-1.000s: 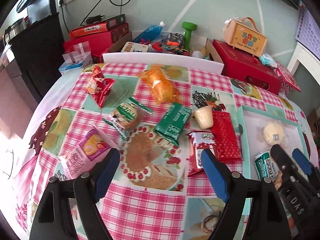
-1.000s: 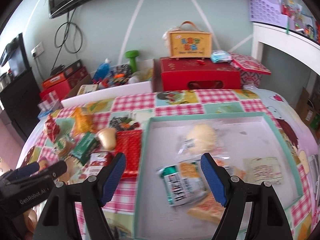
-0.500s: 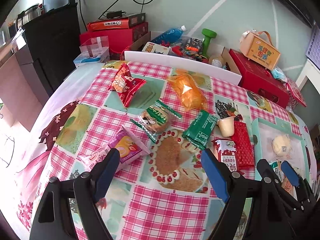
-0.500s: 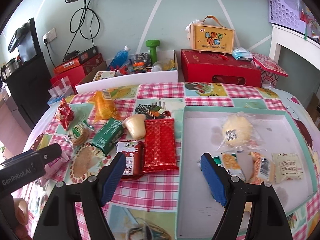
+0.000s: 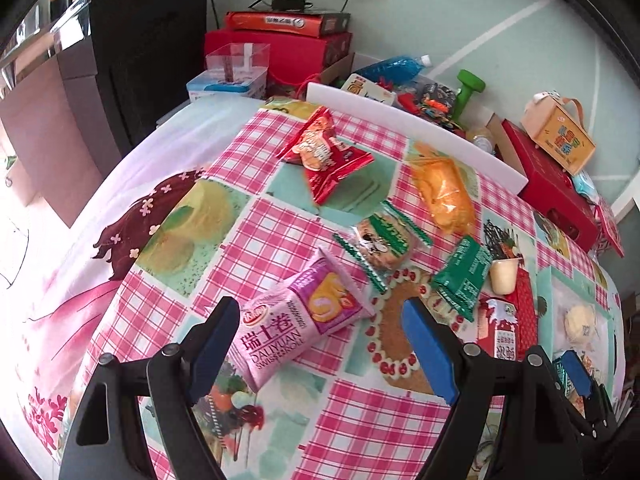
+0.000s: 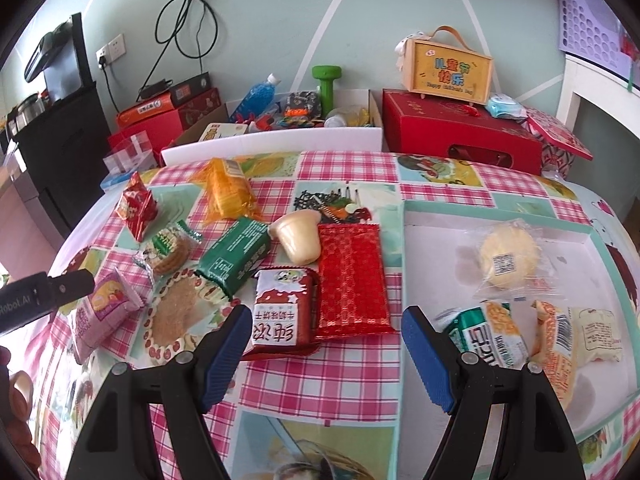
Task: Organize snacks
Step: 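Withdraw both tools from the tray toward the remaining snacks, then grasp the red-white milk biscuit box with right tool while left tool grasps pink Swiss roll packet, then lift both held packets and carry them over the white tray, then open both tools to drop the box and Swiss roll into the tray, then withdraw both tools from the tray back toward the snack pile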
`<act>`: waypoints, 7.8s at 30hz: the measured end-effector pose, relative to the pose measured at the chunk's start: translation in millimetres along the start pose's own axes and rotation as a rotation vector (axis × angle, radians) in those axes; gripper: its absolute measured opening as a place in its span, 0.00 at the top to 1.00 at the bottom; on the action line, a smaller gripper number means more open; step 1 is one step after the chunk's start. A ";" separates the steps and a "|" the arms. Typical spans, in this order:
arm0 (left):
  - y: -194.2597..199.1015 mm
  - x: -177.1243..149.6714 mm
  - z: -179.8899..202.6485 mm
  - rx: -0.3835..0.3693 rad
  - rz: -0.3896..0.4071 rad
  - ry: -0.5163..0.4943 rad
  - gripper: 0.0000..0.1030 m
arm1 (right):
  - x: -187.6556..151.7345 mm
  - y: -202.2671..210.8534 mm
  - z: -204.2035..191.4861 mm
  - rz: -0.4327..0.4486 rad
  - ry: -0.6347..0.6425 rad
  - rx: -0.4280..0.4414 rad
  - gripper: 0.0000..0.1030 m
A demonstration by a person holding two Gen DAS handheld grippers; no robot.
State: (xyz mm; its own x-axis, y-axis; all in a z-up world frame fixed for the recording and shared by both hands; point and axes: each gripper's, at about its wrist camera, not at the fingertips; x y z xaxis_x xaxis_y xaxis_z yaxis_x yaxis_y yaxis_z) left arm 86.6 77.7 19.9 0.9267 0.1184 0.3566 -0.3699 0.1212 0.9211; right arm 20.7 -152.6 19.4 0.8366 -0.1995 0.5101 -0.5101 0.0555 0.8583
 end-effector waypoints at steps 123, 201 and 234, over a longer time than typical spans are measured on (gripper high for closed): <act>14.7 -29.5 135.4 0.008 0.124 -0.252 0.61 | 3.4 21.9 55.3 0.090 -0.076 0.137 0.59; -31.2 -58.2 240.3 0.011 -0.003 -0.403 0.15 | -12.8 35.2 222.3 0.070 -0.368 -0.175 0.00; 8.0 -18.8 113.8 0.093 0.055 -0.193 0.15 | 8.8 32.4 88.7 0.091 -0.126 -0.036 0.00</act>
State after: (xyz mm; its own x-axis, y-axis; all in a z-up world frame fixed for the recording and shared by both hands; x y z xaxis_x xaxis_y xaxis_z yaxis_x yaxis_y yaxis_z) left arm 73.8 -35.7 38.4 0.9041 -0.0701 0.4216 -0.4207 0.0271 0.9068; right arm -6.2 -239.3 46.7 0.7543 -0.3127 0.5773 -0.5736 0.1141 0.8112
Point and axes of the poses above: each gripper's, at about its wrist camera, not at the fingertips, and y roughly against the way its jaws point, z to its right, x to its top, and after that the axes turned 11 degrees about -z, right-handed
